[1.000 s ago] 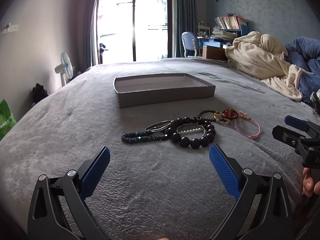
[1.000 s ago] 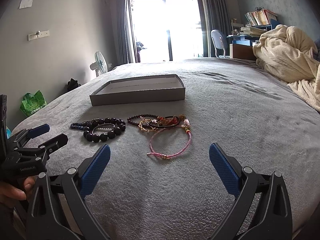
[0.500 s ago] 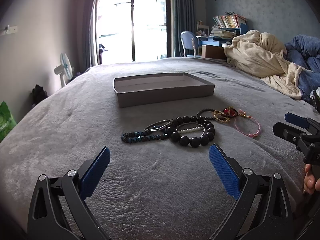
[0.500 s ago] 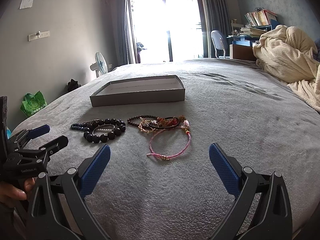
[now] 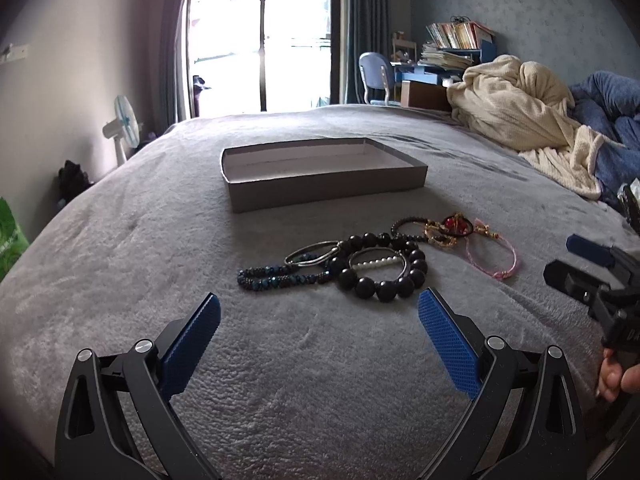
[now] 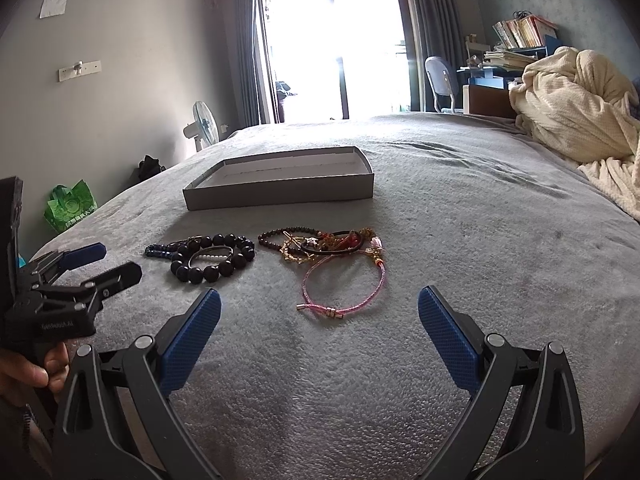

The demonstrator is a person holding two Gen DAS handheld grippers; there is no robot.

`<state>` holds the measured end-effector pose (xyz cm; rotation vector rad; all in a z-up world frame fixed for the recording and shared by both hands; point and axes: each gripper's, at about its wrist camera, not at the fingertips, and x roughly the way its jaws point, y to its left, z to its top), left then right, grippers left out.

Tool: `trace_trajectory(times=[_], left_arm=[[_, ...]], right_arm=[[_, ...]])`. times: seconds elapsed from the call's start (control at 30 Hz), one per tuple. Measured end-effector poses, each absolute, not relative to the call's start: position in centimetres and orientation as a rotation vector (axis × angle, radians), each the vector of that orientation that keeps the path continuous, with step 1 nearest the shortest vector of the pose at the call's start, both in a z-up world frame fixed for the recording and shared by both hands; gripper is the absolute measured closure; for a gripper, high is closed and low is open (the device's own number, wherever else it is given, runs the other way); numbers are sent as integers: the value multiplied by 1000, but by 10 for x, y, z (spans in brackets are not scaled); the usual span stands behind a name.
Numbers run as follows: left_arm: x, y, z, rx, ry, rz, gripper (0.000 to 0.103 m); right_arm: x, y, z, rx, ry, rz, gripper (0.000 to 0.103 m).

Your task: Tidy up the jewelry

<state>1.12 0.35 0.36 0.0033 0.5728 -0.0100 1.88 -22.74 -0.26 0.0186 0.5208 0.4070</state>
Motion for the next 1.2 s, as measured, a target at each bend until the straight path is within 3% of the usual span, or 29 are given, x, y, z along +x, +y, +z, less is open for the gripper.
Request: trace_trajectory(times=[0.8,0.9,1.03,1.2], left_arm=[[52,24,10,-20,691,-60,8],[64,26,9,-16,721,-88,17],[85,30,7,-44,773,-131,33],[111,28,5,-52,823,-158,36]], right_arm=[[45,-228,-7,17,663,382,5],[53,-228,-8,17,688,384,6],[62,-228,-9,18,709,391,14],[70,-227,-12,20,733,397,16]])
